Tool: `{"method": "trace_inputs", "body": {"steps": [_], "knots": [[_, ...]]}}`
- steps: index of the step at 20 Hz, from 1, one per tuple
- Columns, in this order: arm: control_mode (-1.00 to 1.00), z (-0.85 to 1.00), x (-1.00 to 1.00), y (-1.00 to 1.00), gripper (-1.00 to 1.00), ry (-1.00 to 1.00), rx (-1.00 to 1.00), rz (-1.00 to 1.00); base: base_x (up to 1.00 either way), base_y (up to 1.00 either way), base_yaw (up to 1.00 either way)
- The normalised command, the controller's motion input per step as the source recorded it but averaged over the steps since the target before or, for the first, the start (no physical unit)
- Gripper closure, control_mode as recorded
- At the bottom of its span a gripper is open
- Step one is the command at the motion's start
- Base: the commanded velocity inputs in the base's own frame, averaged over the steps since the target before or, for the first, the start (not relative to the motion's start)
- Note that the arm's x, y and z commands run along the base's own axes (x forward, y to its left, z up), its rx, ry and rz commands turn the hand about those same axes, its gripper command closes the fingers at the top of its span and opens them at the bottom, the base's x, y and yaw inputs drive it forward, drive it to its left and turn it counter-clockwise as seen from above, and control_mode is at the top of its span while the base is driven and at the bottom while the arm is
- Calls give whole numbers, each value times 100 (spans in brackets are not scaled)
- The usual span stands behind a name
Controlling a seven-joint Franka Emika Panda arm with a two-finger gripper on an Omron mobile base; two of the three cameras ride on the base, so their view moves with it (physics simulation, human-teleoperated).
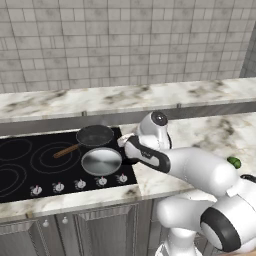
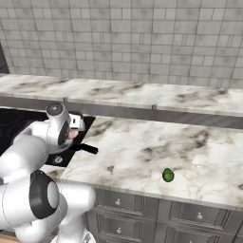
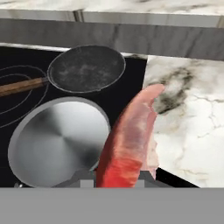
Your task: Place both pans onto different burners. Then place the avocado and the steak on different pans.
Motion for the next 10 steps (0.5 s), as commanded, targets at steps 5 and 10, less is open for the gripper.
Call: {"method": "trace_inputs", "body": {"steps": [5,10], "knots": [[-100,0,-6,51,100,0,6,0,0,0,0],[-100,0,0,29,100,0,4,0,0,0,0]]}}
